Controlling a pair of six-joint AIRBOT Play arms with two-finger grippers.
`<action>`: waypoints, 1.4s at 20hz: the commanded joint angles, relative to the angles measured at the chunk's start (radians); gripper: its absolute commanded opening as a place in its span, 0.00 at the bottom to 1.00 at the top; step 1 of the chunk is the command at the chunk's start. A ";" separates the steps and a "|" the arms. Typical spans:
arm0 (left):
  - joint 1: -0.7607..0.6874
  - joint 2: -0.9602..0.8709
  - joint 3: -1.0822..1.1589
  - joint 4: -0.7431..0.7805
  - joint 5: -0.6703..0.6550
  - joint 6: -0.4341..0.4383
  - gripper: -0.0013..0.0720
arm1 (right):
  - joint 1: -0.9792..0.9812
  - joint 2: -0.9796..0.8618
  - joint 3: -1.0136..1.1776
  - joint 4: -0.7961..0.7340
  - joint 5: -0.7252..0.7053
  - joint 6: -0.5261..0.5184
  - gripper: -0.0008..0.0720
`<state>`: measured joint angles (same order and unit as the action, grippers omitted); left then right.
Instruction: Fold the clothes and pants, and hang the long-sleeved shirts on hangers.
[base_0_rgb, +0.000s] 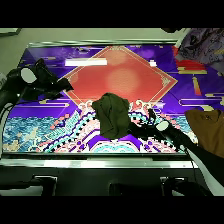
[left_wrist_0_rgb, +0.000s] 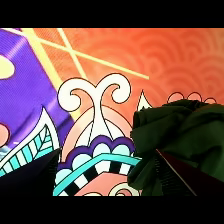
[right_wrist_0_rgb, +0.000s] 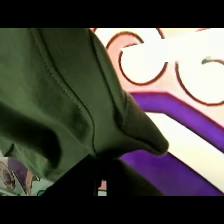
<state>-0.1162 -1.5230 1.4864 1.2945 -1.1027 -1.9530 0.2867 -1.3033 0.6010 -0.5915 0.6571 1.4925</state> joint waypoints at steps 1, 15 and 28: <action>0.001 -0.084 0.001 -0.084 0.053 0.077 0.94 | 0.003 -0.003 0.019 0.004 0.006 0.000 0.05; -0.056 -0.412 0.005 -0.585 0.232 0.334 0.83 | 0.003 -0.003 0.024 -0.007 0.109 -0.001 0.05; -0.002 -0.299 0.193 -0.352 0.179 0.270 0.04 | 0.003 0.134 0.225 -0.465 0.163 0.200 0.05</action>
<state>-0.1490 -1.8862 1.6093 0.7902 -0.9012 -1.6344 0.2897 -1.2247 0.7208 -0.8040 0.7944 1.5703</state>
